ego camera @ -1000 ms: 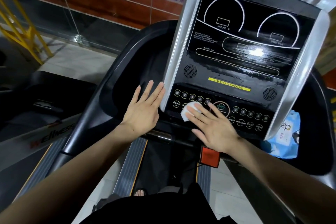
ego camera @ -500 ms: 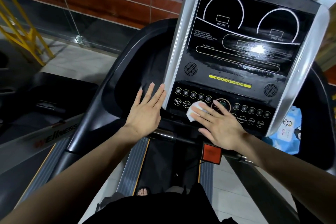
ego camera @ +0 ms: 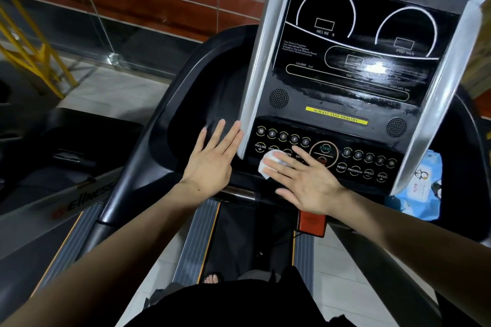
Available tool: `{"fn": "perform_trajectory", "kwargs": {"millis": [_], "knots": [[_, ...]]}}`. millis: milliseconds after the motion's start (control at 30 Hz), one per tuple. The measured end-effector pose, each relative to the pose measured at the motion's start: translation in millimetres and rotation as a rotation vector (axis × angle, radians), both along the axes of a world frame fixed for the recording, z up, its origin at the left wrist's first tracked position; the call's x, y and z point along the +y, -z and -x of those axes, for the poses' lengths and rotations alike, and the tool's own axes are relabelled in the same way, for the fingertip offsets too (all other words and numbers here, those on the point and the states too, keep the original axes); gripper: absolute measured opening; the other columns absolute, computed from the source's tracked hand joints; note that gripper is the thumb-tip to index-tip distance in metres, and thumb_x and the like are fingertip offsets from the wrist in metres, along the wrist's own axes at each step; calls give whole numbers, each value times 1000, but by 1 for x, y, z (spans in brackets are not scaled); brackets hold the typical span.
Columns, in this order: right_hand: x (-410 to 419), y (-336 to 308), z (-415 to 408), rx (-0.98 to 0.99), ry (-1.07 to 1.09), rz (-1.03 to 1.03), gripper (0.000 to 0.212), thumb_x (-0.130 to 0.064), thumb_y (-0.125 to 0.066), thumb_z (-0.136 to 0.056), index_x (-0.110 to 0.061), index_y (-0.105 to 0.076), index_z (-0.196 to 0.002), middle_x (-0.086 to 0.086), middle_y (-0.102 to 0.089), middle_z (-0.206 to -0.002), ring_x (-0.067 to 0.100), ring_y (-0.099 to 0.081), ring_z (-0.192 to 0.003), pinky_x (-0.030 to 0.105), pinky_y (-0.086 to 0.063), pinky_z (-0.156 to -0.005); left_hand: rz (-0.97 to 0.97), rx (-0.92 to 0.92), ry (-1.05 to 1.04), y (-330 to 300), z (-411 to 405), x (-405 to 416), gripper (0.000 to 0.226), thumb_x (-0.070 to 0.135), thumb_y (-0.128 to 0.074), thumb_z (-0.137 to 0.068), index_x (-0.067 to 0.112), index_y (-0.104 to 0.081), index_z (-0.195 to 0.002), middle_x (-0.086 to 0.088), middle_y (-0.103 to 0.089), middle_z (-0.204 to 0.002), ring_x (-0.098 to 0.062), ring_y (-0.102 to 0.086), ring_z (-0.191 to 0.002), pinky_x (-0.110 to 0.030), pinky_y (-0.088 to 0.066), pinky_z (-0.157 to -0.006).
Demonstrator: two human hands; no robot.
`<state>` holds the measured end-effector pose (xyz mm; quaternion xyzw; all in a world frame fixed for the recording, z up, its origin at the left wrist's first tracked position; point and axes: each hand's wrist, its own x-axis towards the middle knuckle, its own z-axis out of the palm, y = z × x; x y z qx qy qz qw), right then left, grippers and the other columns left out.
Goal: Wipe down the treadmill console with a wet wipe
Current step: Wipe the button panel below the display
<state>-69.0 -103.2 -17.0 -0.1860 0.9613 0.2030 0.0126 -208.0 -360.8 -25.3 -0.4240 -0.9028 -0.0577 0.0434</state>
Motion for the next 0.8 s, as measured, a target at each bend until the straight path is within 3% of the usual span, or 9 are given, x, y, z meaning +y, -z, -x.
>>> {"fn": "perform_trajectory", "kwargs": {"millis": [167,300,400,633,800], "knots": [[-41,7,29,26,-5,50,61,-53,-25,-110,-23,-19,-162,-3,-16,-170,20,-5,-160,54,-12,-127,-1,3,6,-1,-2,1,85,17,-42,-96,17,7,-165,2,22,-172,-30,17,-160,-57,-1,-130],[6,-6,-6,36,26,39,60,-52,-28,-109,-22,-31,-160,-1,-26,-167,19,-14,-159,54,-15,-127,-17,-7,9,-1,-2,2,85,15,-43,-94,16,3,-166,2,18,-173,-31,16,-161,-57,-2,-130],[46,-16,-36,16,61,23,59,-52,-25,-109,-24,-31,-161,-4,-24,-169,17,-12,-159,54,-15,-127,-41,0,-3,0,-3,4,85,14,-45,-92,14,-5,-167,0,11,-175,-32,12,-161,-58,-5,-130],[-10,-5,16,16,2,61,59,-54,-23,-110,-23,-34,-160,-4,-34,-164,19,-15,-158,55,-12,-128,-58,18,-8,0,-11,11,83,14,-44,-93,12,-6,-166,-2,9,-176,-31,12,-162,-57,-7,-130],[40,-9,-33,21,30,60,57,-51,-26,-110,-24,-34,-160,-5,-35,-164,18,-18,-158,57,-18,-126,-98,31,28,2,-19,21,85,13,-51,-91,11,-10,-166,-4,3,-176,-29,8,-162,-55,-6,-131]]}}
